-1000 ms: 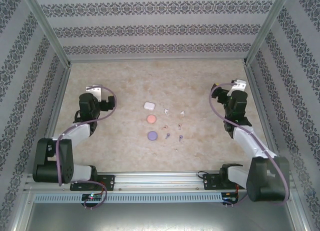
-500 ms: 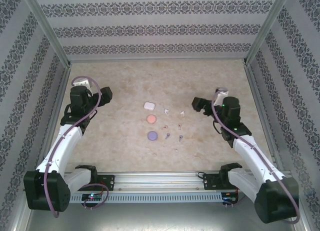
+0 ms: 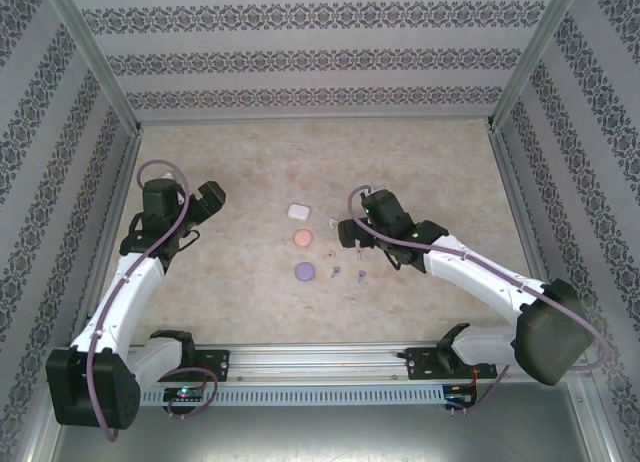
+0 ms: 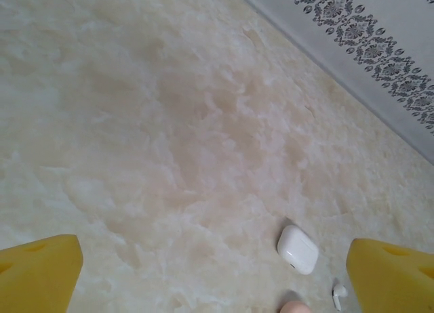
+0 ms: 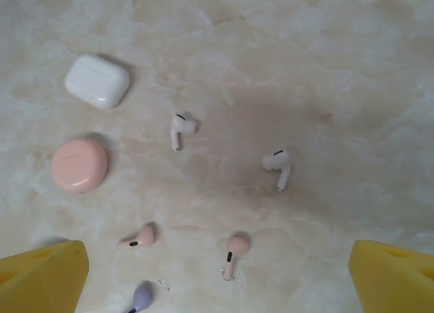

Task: Insert the wireless bluetooth earbuds into the charging case

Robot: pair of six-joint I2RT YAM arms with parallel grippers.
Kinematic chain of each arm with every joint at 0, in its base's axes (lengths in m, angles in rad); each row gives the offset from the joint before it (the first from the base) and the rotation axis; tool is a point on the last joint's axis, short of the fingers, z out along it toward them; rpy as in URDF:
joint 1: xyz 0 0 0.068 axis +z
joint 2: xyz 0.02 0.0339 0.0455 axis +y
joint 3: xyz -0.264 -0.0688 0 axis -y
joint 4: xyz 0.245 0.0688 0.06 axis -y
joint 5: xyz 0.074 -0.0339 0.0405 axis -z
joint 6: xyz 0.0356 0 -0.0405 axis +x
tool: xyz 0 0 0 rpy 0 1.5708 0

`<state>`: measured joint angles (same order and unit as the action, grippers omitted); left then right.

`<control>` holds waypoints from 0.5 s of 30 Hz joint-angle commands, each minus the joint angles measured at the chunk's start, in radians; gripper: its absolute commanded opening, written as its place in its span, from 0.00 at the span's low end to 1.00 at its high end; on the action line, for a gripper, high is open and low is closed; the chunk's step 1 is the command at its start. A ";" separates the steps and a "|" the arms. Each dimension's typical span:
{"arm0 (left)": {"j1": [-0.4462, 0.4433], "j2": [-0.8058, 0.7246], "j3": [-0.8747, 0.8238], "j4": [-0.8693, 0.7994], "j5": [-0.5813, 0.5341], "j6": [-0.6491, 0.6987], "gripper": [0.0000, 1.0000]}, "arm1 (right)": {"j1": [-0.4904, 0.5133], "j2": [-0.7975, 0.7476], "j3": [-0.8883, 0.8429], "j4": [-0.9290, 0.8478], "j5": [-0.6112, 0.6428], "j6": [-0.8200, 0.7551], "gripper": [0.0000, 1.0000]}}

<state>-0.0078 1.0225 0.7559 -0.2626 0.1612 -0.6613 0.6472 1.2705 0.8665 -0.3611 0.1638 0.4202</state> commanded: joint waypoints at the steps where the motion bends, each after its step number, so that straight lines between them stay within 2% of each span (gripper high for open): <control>1: -0.014 -0.037 -0.026 0.004 0.027 0.000 1.00 | -0.010 0.007 0.052 -0.044 -0.085 0.011 0.98; 4: -0.014 -0.033 -0.026 0.011 0.056 0.010 1.00 | 0.044 0.113 0.169 -0.170 -0.080 -0.022 0.98; 6: -0.014 -0.004 -0.004 -0.014 0.070 0.030 1.00 | 0.081 0.193 0.237 -0.224 -0.136 -0.056 0.98; 10: -0.016 0.070 0.049 -0.066 0.099 0.072 1.00 | 0.124 0.321 0.329 -0.277 -0.234 -0.065 0.87; 15: -0.018 0.099 0.071 -0.067 0.094 0.062 1.00 | 0.172 0.450 0.414 -0.347 -0.270 -0.057 0.79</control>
<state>-0.0139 1.1206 0.7849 -0.2985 0.2405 -0.6209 0.7975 1.6741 1.2285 -0.6090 -0.0513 0.3672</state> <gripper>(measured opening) 0.997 0.801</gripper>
